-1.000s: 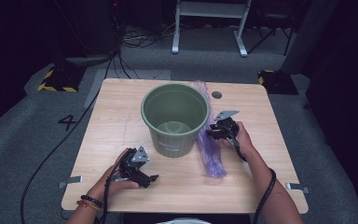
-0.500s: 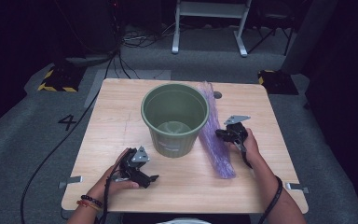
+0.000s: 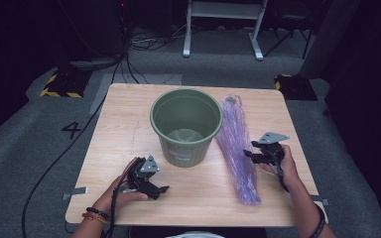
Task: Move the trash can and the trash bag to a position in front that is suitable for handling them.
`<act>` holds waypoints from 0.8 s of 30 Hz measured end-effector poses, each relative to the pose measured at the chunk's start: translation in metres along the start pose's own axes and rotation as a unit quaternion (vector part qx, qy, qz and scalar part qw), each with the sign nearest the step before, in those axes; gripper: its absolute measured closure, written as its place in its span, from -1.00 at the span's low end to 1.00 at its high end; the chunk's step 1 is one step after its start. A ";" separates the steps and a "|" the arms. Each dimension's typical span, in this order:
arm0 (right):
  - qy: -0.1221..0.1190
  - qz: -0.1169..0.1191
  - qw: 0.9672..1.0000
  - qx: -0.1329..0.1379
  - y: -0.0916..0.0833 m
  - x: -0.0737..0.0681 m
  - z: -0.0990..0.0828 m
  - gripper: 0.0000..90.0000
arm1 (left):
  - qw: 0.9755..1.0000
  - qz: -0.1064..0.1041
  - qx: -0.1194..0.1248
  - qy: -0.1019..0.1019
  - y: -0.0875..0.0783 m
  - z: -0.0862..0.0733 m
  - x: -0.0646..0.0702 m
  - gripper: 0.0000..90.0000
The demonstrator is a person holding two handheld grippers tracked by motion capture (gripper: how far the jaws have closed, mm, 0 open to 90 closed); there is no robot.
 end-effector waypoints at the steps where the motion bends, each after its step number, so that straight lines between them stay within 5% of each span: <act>1: 0.001 -0.004 1.000 0.003 -0.007 0.001 -0.002 -0.02 | 1.000 0.000 0.000 0.000 0.000 0.000 0.000 -1.00; 6: -0.002 0.009 1.000 0.015 -0.036 -0.007 -0.016 -0.14 | 1.000 0.000 0.000 0.000 0.000 0.000 0.000 -1.00; 12: -0.053 0.064 0.997 -0.004 -0.054 -0.035 -0.034 -0.21 | 1.000 0.000 0.000 0.000 0.000 0.000 0.000 -1.00; 19: -0.059 0.117 0.991 0.004 -0.049 -0.064 -0.036 -0.21 | 1.000 0.000 0.000 0.000 0.000 0.000 0.000 -1.00; 24: -0.080 0.126 0.989 0.004 -0.040 -0.084 -0.028 -0.22 | 1.000 0.002 0.000 -0.002 0.000 0.000 0.001 -1.00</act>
Point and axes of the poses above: each handheld gripper's, and its own axes: y roughly forward along the jaws, z roughly out of its top, x roughly to its right, the point moved 6 cm from there along y, roughly forward along the jaws, and after that the axes turned 8 degrees about -y, right-handed, at the moved point
